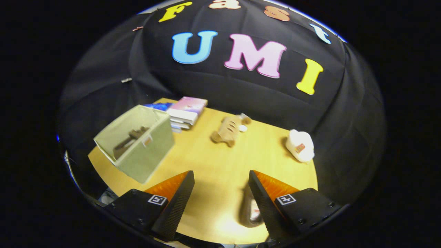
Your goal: Open the storage box then place both shoes into the box .Put the left shoe in first, then the right shoe, with the right side of both shoes facing outward in a uniform manner.
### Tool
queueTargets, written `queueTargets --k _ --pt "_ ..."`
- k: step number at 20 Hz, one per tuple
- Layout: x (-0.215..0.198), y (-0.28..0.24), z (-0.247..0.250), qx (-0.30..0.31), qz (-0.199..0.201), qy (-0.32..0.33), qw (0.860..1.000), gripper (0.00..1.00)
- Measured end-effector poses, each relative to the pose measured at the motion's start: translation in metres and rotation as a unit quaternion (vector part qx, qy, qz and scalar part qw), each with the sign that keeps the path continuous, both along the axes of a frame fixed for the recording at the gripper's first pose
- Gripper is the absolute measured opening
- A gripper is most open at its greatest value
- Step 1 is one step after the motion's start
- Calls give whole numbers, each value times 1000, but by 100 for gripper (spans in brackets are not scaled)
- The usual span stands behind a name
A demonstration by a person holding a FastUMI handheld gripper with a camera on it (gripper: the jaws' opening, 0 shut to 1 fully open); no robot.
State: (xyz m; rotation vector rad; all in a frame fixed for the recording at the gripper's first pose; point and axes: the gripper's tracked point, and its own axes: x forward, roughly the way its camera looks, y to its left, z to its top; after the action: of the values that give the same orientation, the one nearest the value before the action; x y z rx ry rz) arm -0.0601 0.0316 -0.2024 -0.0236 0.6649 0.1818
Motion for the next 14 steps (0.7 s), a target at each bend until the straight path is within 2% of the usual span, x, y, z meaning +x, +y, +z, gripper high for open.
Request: queueTargets --k 4,7,10,14 --pt "-26 -65 -65 -41 -46 63 996 97" --pt "-29 -90 -111 -40 -70 108 991 97" --pt "-19 -105 -146 -56 -72 138 986 94" --pt "3 -108 -177 -58 -62 154 984 84"
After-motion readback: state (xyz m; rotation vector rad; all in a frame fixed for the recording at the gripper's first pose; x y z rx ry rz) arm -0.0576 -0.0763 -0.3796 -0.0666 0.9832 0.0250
